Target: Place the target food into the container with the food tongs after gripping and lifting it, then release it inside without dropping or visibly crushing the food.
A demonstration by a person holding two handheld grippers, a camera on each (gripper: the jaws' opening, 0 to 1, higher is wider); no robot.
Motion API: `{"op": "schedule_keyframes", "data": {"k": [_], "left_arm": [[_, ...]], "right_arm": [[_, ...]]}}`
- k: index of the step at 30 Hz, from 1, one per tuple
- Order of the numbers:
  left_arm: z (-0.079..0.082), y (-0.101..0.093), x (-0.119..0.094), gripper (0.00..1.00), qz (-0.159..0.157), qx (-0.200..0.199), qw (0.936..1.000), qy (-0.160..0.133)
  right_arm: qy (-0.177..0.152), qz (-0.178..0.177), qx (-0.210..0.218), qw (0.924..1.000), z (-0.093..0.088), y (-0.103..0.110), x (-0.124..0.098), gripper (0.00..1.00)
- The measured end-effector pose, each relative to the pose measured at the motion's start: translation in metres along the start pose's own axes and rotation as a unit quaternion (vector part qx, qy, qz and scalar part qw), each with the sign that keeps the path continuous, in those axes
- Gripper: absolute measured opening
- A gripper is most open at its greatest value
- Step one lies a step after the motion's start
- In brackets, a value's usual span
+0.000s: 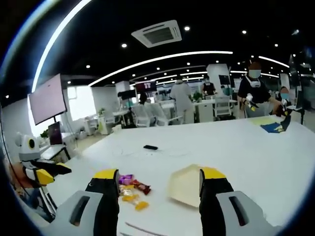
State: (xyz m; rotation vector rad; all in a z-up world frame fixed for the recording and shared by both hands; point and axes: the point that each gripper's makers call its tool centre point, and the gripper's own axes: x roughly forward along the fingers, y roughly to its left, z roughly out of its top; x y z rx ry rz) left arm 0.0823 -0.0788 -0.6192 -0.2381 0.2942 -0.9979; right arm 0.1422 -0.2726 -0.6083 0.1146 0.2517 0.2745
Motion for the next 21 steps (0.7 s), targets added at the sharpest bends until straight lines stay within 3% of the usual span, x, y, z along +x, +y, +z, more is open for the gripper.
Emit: {"op": "schedule_keyframes", "data": {"k": [5, 8, 21], "left_arm": [[-0.013, 0.001, 0.005, 0.40, -0.005, 0.011, 0.9996, 0.026], [-0.024, 0.007, 0.007, 0.43, 0.011, 0.028, 0.9983, 0.049], [-0.034, 0.011, 0.005, 0.39, 0.013, 0.029, 0.9977, 0.060]], "right_arm": [[0.004, -0.003, 0.002, 1.0000, -0.003, -0.001, -0.002, 0.64], [0.006, -0.005, 0.005, 1.0000, -0.005, -0.002, -0.001, 0.64], [0.015, 0.001, -0.002, 0.9999, -0.009, 0.003, 0.001, 0.62]]}}
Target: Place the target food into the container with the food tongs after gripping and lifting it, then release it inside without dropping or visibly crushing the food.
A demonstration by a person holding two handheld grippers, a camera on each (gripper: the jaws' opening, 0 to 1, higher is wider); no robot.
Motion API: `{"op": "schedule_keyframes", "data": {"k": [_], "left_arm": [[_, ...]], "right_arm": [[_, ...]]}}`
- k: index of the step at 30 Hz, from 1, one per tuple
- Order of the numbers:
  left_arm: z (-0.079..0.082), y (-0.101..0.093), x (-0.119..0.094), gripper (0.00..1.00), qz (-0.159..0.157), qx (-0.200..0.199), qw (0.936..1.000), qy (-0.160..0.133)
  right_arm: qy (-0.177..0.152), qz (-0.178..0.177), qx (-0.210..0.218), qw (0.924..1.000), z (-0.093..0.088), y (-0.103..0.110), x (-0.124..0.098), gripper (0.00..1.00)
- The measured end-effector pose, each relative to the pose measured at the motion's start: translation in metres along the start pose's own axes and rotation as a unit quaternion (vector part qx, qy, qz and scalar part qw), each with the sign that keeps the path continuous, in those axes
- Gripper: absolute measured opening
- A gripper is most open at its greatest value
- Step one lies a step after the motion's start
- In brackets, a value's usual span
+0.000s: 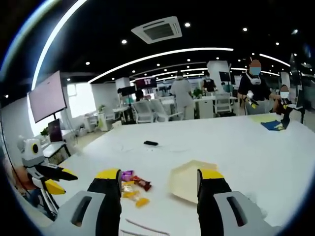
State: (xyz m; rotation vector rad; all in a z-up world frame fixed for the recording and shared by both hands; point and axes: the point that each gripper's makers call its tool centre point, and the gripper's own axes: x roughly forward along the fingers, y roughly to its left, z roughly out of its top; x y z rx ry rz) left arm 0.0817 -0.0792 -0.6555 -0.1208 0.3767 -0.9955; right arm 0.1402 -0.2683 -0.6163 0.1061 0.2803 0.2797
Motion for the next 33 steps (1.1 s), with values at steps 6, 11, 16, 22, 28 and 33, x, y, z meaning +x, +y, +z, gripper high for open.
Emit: {"op": "schedule_keyframes", "data": {"k": [6, 11, 16, 22, 28, 33], "left_arm": [[-0.008, 0.000, 0.005, 0.37, 0.000, 0.001, 1.0000, 0.008], [-0.014, -0.004, 0.010, 0.36, -0.009, 0.003, 0.9999, 0.014], [-0.008, -0.005, 0.015, 0.36, -0.012, -0.019, 0.9997, -0.008], [-0.015, -0.013, 0.023, 0.36, -0.028, 0.002, 0.9995, 0.013], [-0.021, -0.022, 0.033, 0.36, -0.046, 0.003, 0.9986, 0.024], [-0.041, -0.029, 0.039, 0.36, -0.065, 0.021, 0.9958, 0.061]], "right_arm": [[-0.001, -0.002, -0.003, 1.0000, 0.002, -0.003, -0.002, 0.62], [-0.004, -0.006, 0.000, 1.0000, 0.002, -0.006, -0.007, 0.61], [-0.004, -0.010, 0.000, 0.9999, 0.002, -0.008, -0.010, 0.61], [-0.003, -0.014, -0.001, 0.9999, 0.001, -0.012, -0.015, 0.61], [-0.007, -0.030, 0.000, 0.9995, 0.000, -0.022, -0.027, 0.61], [-0.004, -0.044, 0.009, 0.9990, -0.008, -0.029, -0.036, 0.61]]}}
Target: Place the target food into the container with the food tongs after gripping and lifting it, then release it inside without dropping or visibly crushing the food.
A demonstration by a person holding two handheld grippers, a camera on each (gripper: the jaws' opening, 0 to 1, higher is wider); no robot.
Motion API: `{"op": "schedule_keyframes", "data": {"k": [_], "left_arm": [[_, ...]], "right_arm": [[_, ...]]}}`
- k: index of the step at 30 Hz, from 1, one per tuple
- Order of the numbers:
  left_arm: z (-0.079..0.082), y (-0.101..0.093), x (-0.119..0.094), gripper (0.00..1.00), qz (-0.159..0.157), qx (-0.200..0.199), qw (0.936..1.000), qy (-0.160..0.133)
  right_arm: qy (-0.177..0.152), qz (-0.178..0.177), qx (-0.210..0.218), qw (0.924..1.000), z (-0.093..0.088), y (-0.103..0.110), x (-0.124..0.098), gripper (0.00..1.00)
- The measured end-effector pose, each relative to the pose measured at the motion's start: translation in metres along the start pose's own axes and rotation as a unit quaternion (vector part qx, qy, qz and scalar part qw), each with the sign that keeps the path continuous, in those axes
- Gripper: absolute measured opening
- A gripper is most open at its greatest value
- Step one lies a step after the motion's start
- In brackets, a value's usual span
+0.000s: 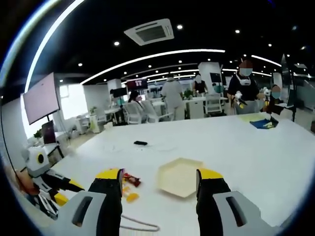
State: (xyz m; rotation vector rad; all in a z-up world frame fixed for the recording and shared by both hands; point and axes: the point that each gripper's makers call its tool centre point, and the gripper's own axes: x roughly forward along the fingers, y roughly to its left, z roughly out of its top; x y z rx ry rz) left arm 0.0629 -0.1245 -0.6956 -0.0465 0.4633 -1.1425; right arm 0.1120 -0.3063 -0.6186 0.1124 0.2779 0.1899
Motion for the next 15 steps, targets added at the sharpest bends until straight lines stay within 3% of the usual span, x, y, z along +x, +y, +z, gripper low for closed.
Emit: {"op": "schedule_keyframes", "data": {"k": [3, 7, 15], "left_arm": [[-0.007, -0.002, 0.003, 0.36, -0.006, 0.004, 0.9999, 0.011], [-0.028, -0.005, 0.010, 0.38, -0.018, 0.022, 0.9983, 0.052], [-0.040, -0.009, 0.024, 0.36, -0.021, 0.020, 0.9978, 0.059]], "right_arm": [[0.001, -0.009, 0.003, 1.0000, -0.003, -0.006, -0.005, 0.61], [0.001, -0.018, 0.008, 0.9998, -0.005, -0.011, -0.009, 0.61], [0.000, -0.028, 0.010, 0.9995, -0.007, -0.018, -0.016, 0.61]]}}
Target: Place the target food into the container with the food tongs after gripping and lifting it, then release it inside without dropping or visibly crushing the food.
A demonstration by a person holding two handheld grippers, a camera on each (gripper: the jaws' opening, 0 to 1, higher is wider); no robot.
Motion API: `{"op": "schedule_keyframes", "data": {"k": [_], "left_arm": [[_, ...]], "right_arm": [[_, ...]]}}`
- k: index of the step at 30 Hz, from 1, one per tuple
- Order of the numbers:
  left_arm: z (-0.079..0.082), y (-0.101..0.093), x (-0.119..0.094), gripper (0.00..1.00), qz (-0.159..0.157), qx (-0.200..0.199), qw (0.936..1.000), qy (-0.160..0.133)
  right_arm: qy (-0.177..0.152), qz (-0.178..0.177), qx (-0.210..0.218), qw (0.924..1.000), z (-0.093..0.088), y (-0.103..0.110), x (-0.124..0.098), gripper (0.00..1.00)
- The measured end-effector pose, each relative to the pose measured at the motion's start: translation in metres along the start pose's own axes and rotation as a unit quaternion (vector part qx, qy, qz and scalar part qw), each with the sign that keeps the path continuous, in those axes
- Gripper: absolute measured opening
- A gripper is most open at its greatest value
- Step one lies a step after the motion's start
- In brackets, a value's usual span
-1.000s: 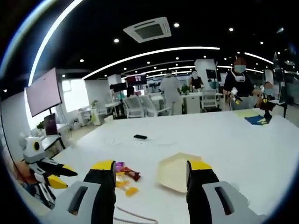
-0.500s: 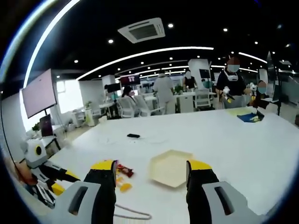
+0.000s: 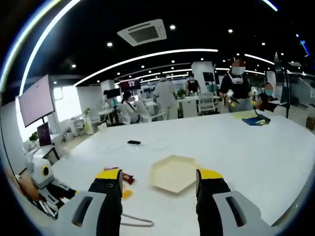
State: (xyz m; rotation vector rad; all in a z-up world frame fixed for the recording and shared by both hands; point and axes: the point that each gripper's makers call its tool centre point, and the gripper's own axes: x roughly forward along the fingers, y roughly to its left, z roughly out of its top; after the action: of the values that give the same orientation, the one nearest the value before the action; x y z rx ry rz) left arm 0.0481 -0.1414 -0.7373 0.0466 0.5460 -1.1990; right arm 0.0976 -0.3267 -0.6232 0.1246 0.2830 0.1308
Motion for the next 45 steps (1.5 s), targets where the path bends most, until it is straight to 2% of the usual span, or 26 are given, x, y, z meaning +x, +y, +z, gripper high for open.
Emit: {"op": "schedule_keyframes", "data": {"k": [7, 19, 29, 31, 37, 39, 45], "left_arm": [[-0.002, -0.005, 0.004, 0.36, -0.011, 0.015, 0.9997, 0.012], [-0.020, -0.008, 0.012, 0.36, -0.021, 0.029, 0.9984, 0.043], [-0.025, -0.010, 0.025, 0.39, -0.025, 0.033, 0.9976, 0.055], [-0.028, -0.010, 0.027, 0.38, -0.028, 0.040, 0.9967, 0.065], [-0.033, -0.006, 0.024, 0.39, -0.028, 0.049, 0.9954, 0.077], [-0.035, -0.005, 0.023, 0.42, -0.025, 0.043, 0.9954, 0.081], [-0.040, -0.005, 0.023, 0.42, -0.023, 0.047, 0.9946, 0.090]], "right_arm": [[0.009, -0.001, 0.001, 1.0000, -0.007, -0.002, -0.003, 0.61], [0.019, 0.024, -0.002, 0.9995, -0.011, 0.016, -0.001, 0.60], [0.024, 0.026, -0.005, 0.9994, -0.013, 0.014, -0.001, 0.60], [0.023, 0.028, -0.004, 0.9993, -0.010, 0.015, 0.000, 0.60], [0.022, 0.036, -0.006, 0.9991, -0.009, 0.019, 0.007, 0.60], [0.023, 0.038, -0.008, 0.9990, -0.009, 0.019, 0.007, 0.60], [0.031, 0.035, -0.005, 0.9989, -0.015, 0.018, 0.006, 0.60]]}}
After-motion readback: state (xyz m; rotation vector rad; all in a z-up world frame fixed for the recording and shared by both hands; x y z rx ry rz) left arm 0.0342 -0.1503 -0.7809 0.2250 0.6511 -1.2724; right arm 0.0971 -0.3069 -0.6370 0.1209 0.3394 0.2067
